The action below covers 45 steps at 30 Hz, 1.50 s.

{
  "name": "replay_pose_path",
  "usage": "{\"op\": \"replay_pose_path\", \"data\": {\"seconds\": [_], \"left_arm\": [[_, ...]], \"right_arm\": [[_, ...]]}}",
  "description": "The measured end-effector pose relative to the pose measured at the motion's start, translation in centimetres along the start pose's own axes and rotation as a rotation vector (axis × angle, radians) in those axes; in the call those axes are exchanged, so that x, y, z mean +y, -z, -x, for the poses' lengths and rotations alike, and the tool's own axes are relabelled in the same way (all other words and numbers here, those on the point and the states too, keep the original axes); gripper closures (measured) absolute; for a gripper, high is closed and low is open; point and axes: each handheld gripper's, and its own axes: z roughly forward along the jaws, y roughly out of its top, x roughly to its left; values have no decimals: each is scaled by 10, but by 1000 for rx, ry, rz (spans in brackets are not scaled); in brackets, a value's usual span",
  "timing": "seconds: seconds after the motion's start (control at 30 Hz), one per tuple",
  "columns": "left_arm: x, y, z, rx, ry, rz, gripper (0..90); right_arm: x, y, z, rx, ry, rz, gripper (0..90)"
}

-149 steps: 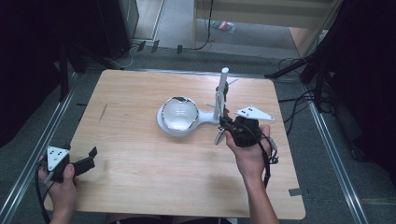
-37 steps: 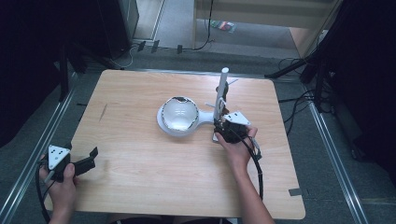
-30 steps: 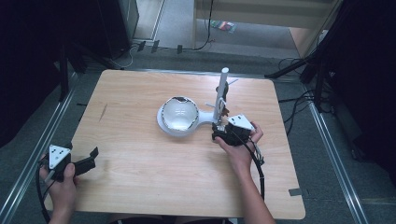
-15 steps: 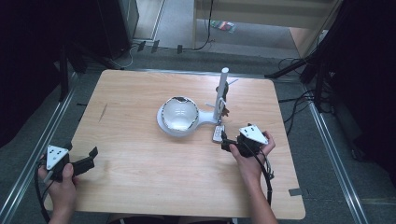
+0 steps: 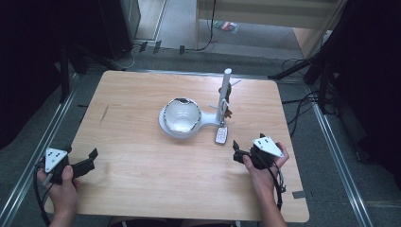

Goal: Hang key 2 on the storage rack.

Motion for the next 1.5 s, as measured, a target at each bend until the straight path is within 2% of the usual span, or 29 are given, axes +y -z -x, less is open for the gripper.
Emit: {"op": "replay_pose_path", "data": {"seconds": [0.43,0.8,1.03,1.5], "left_arm": [[0,0,1,-3,-12,3,61],[-1,1,2,-7,-23,7,61],[0,1,2,-5,-26,7,61],[0,1,3,-2,-35,7,61]], "right_arm": [[-14,22,21,-10,-47,-15,0],[-27,34,30,-28,-39,-18,0],[-34,44,39,-38,-59,-20,0],[-52,68,66,-60,-104,-45,0]]}}
